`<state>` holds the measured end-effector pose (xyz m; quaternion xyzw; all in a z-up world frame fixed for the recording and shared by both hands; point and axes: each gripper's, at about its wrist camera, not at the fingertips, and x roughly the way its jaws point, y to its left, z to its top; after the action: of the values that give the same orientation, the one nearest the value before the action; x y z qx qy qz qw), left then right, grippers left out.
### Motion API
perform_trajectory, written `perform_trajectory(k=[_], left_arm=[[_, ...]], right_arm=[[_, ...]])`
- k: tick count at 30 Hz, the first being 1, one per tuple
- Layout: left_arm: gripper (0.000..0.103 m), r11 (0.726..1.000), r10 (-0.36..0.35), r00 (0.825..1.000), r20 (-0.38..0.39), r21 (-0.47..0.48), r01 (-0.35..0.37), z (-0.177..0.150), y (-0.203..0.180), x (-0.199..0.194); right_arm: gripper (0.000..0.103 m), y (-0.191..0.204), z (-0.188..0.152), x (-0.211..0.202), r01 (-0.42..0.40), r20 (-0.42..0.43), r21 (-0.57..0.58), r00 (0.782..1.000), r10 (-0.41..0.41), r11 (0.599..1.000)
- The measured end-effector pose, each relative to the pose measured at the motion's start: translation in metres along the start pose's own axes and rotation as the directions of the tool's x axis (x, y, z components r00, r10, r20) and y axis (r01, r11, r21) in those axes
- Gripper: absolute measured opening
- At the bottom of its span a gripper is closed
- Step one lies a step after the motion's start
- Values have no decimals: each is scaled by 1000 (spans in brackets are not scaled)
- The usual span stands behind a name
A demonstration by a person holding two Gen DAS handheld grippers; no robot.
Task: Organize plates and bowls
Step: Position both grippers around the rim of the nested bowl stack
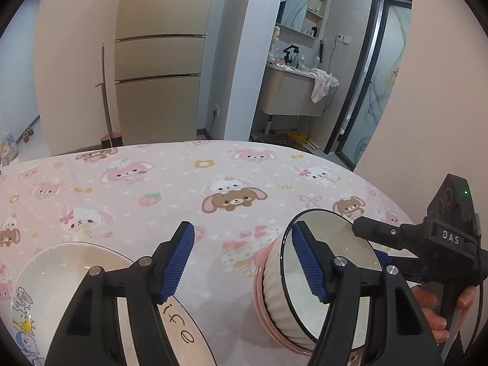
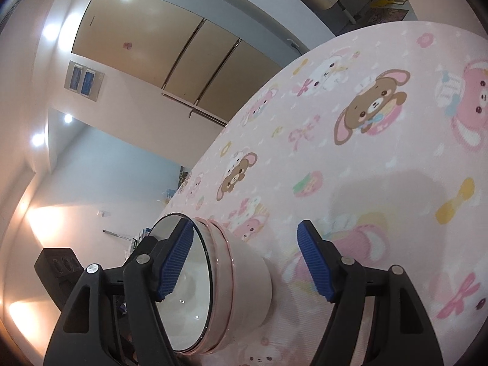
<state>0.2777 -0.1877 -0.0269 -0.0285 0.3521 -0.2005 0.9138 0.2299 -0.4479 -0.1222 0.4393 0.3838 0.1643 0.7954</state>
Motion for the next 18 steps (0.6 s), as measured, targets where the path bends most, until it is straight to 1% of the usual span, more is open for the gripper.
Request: perform_trajectory(k=[2, 3, 4, 5, 7, 10, 11, 13, 14, 16, 18], left_arm=[[68, 1000, 3, 1000, 17, -22, -3, 1, 2, -4], [68, 999, 2, 1000, 29, -40, -1, 2, 4, -8], [68, 998, -7, 999, 39, -56, 9, 3, 5, -11], [68, 998, -10, 999, 52, -67, 13, 5, 6, -15], [68, 998, 8, 998, 62, -61, -5, 8, 6, -18], [68, 998, 26, 1000, 17, -55, -25, 8, 8, -10], [68, 998, 31, 999, 11, -62, -30, 7, 10, -7], [68, 997, 60, 998, -3, -55, -60, 6, 10, -3], [68, 996, 72, 997, -10, -47, -72, 5, 10, -1], [68, 994, 95, 995, -23, -49, -96, 4, 13, 2], [68, 994, 78, 997, -30, -72, -80, 4, 16, 3]], right_arm=[[70, 2, 0, -5, -36, 7, -5, 999, 36, 999], [68, 5, 0, -6, -45, 1, -19, 999, 46, 999], [60, 9, 0, -8, -52, -5, -36, 999, 51, 998], [57, 12, 0, -9, -55, -4, -49, 998, 55, 997], [57, 16, -1, -12, -61, 15, -64, 998, 62, 996], [57, 18, 0, -13, -59, 26, -68, 998, 61, 996], [57, 16, 0, -12, -52, 24, -61, 998, 54, 997], [57, 15, 2, -8, -3, 15, -62, 1000, 4, 998], [58, 15, 2, -9, 13, 28, -66, 1000, -11, 998], [58, 14, 2, -9, 8, 29, -66, 1000, -6, 998], [58, 12, 2, -9, 8, 27, -58, 1000, -7, 998]])
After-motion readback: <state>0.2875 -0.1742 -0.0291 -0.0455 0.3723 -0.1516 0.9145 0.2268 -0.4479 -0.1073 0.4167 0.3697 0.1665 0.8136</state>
